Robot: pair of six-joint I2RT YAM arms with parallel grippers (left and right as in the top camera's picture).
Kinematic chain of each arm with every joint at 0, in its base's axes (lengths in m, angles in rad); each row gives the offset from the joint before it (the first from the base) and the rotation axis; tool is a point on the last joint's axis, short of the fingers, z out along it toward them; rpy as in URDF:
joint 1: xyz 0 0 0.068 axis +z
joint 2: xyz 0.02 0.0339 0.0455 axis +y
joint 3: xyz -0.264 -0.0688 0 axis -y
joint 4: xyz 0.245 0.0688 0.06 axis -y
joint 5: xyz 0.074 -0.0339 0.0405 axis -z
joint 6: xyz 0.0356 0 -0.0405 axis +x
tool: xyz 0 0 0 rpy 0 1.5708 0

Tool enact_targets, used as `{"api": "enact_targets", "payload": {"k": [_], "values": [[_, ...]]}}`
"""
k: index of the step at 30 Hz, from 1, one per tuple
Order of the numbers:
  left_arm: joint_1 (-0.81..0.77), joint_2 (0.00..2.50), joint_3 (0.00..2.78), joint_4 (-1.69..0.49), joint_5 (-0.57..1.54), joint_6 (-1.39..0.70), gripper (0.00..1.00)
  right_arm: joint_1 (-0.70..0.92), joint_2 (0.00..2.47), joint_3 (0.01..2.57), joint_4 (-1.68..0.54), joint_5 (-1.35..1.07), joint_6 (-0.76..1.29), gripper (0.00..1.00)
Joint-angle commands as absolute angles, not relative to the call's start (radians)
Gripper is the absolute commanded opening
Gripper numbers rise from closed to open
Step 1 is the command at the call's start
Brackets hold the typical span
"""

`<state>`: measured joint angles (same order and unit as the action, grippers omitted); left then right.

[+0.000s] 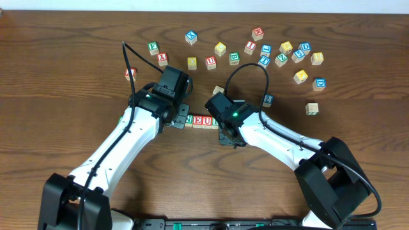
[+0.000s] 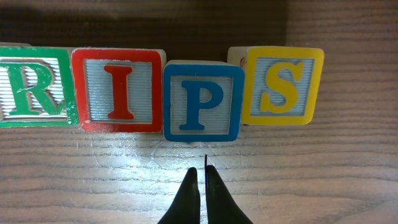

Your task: Spell out NEURIPS

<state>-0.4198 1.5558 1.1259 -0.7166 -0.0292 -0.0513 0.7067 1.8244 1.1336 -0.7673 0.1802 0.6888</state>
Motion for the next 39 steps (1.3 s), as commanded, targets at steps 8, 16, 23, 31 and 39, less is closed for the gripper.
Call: {"api": "enact_targets", "payload": {"k": [8, 16, 23, 31, 39], "values": [[-0.416, 1.549, 1.116, -0.716, -0.039, -0.042, 0.07, 0.715, 1.824, 1.131, -0.757, 0.219, 0.702, 0.01], [-0.416, 1.549, 1.116, -0.716, -0.039, -0.042, 0.07, 0.715, 1.824, 1.130, -0.765, 0.179, 0.719, 0.01], [-0.416, 1.549, 1.116, -0.717, -0.039, -0.041, 0.08, 0.715, 1.827, 1.108, -0.745, 0.177, 0.725, 0.01], [-0.416, 1.549, 1.116, -0.716, -0.039, -0.042, 0.07, 0.715, 1.828, 1.107, -0.739, 0.179, 0.725, 0.01], [-0.416, 1.549, 1.116, -0.716, -0.039, -0.041, 0.08, 0.715, 1.829, 1.107, -0.730, 0.193, 0.725, 0.01]]}}
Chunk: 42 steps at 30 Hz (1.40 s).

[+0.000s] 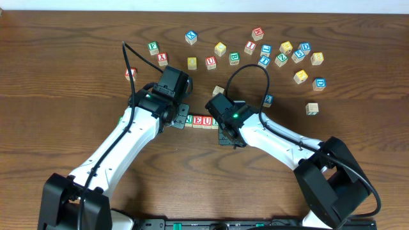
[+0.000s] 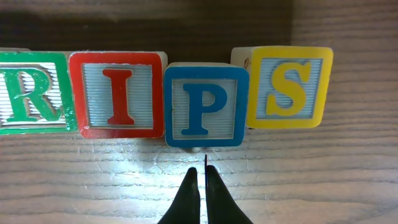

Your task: Spell out NEURIPS

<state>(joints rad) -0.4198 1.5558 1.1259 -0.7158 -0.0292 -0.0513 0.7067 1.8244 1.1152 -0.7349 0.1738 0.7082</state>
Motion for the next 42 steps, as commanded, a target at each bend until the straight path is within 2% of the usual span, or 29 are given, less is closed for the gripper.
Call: {"api": "enact_targets", "payload": {"k": [1, 42], "values": [[-0.416, 1.549, 1.116, -0.716, -0.039, -0.042, 0.07, 0.715, 1.829, 1.107, -0.729, 0.196, 0.725, 0.01], [-0.416, 1.549, 1.116, -0.717, -0.039, -0.041, 0.08, 0.715, 1.829, 1.106, -0.706, 0.249, 0.702, 0.01]]}}
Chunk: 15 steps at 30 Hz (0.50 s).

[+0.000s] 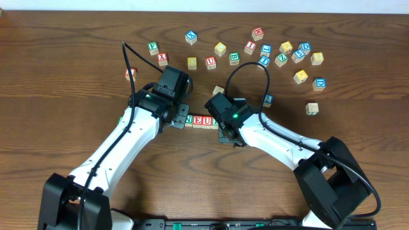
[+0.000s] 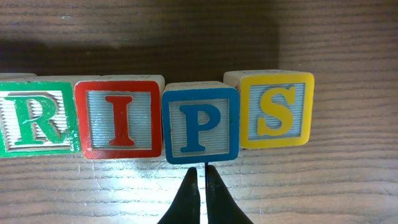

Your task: Spell out NEURIPS

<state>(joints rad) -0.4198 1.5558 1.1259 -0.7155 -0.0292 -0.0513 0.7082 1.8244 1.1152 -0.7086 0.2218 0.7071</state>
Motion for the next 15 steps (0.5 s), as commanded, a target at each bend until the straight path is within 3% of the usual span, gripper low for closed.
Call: {"api": "enact_targets", "payload": {"k": [1, 15], "values": [[-0.416, 1.549, 1.116, -0.717, -0.039, -0.041, 0.07, 0.715, 1.829, 1.105, -0.705, 0.249, 0.702, 0.01], [-0.416, 1.549, 1.116, -0.716, -0.039, -0.041, 0.08, 0.715, 1.829, 1.105, -0.699, 0.252, 0.694, 0.01]]}}
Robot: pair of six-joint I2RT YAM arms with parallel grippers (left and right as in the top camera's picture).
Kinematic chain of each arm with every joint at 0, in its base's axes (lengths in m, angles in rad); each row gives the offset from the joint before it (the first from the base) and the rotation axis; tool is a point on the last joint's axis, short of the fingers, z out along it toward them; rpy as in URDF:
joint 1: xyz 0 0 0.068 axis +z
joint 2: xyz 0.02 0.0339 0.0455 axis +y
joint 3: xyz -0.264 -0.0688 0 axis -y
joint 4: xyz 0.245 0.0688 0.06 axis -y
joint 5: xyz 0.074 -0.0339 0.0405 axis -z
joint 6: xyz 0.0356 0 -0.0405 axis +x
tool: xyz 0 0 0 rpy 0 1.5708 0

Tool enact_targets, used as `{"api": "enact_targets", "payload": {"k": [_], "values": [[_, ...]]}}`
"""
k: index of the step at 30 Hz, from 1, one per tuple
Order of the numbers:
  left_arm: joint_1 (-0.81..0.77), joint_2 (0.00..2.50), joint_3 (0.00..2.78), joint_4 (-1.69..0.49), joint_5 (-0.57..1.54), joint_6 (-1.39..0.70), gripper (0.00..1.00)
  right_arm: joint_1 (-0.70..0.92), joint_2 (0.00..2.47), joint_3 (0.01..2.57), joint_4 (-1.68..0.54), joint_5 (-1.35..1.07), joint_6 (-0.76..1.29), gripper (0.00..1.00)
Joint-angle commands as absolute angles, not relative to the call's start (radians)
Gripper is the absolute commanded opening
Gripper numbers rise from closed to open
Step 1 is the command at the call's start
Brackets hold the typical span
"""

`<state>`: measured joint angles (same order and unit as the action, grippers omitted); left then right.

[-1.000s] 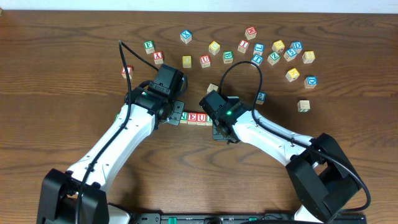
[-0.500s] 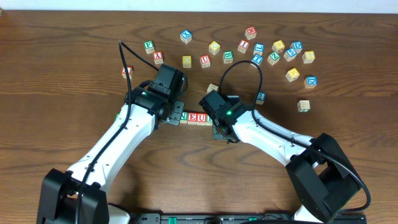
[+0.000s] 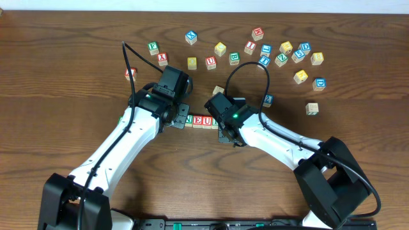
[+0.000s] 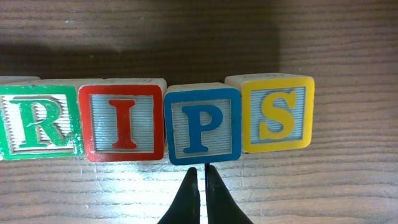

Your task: Spell out NEURIPS

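In the right wrist view a row of letter blocks reads green R (image 4: 37, 127), red I (image 4: 122, 122), blue P (image 4: 203, 124), yellow S (image 4: 278, 114). The P sits a touch nearer the camera than its neighbours, and the S a touch farther. My right gripper (image 4: 200, 169) is shut, its tips against the P's near edge. Overhead, the red E and U (image 3: 202, 121) show between the arms; the rest of the row is hidden under the right wrist (image 3: 229, 115). My left gripper (image 3: 181, 119) rests at the row's left end, its jaws unclear.
Several loose letter blocks (image 3: 265, 51) are scattered along the back of the table. Single blocks lie at the right (image 3: 312, 108), behind the right arm (image 3: 268, 99) and at the left (image 3: 131, 73). Cables loop above both wrists.
The shut right gripper stays at the P's near edge. The row sits slightly lower in the wrist view, and the P is a little closer to the line of I and S.
At first the P stuck out toward the camera, with the shut right gripper a short way from it. Then the tips were at its edge. Later the row looked smaller and the P nearly level. Now it is close to in line. The left arm has stayed put.
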<state>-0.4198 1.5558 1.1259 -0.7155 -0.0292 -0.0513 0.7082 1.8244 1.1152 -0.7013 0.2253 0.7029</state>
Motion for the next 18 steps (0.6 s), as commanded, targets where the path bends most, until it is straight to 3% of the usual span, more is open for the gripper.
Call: {"api": "enact_targets", "payload": {"k": [1, 18], "values": [[-0.416, 1.549, 1.116, -0.717, -0.039, -0.041, 0.08, 0.715, 1.829, 1.105, -0.699, 0.252, 0.694, 0.01], [-0.416, 1.549, 1.116, -0.717, -0.039, -0.041, 0.08, 0.734, 1.829, 1.105, -0.688, 0.263, 0.672, 0.01]]}}
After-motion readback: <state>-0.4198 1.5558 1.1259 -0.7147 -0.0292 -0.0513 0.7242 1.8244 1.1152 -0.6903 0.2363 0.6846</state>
